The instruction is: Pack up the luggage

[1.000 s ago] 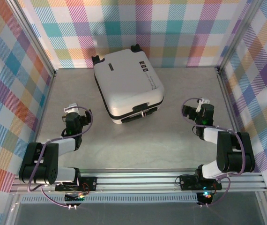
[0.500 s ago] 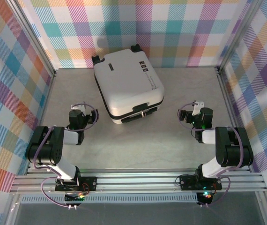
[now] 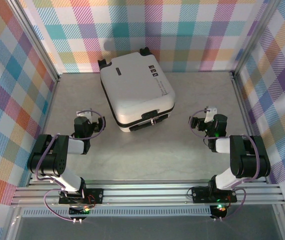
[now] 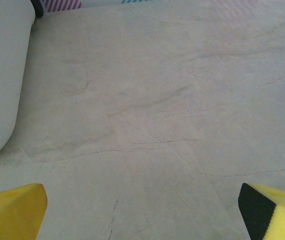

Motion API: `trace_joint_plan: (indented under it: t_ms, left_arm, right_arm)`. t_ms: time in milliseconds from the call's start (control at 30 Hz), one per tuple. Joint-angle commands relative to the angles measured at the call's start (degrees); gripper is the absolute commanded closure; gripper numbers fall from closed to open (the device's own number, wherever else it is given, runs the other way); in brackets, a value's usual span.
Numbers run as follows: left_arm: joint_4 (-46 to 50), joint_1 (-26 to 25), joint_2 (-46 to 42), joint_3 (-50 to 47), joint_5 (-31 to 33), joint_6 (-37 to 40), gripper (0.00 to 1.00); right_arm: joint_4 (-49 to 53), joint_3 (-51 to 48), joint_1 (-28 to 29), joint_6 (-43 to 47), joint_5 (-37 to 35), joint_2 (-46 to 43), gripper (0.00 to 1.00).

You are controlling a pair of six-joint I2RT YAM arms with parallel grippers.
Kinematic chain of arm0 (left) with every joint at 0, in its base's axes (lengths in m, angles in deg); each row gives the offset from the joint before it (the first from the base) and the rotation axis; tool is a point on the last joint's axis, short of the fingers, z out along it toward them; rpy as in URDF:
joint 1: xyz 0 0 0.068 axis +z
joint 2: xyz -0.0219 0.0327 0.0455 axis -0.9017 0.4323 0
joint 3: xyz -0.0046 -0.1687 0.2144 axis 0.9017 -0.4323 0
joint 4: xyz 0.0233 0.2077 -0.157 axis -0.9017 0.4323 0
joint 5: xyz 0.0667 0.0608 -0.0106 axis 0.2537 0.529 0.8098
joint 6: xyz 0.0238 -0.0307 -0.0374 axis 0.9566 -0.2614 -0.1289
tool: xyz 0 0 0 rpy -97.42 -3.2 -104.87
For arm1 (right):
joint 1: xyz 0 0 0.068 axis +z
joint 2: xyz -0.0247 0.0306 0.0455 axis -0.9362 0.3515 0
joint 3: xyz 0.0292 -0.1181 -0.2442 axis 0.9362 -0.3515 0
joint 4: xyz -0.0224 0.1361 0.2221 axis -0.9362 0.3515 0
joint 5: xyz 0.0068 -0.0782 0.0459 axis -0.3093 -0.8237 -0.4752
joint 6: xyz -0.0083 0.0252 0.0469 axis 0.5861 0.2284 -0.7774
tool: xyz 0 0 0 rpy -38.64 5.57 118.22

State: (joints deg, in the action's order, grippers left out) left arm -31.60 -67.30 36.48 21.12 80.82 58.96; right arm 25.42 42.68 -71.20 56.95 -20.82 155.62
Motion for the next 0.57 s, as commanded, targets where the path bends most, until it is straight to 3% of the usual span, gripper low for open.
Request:
trace_joint_plan:
  t_ms: [0, 533]
  left_arm:
    - [-0.2, -0.3, -0.3, 0.9, 0.0, 0.9, 0.0]
    - [-0.2, -0.4, -0.3, 1.0, 0.1, 1.0, 0.0]
  right_arm:
    - [-1.6, 0.9, 0.4, 0.7, 0.2, -0.2, 0.01]
    - [-1.4, 1.1, 0.5, 0.8, 0.0, -0.1, 0.01]
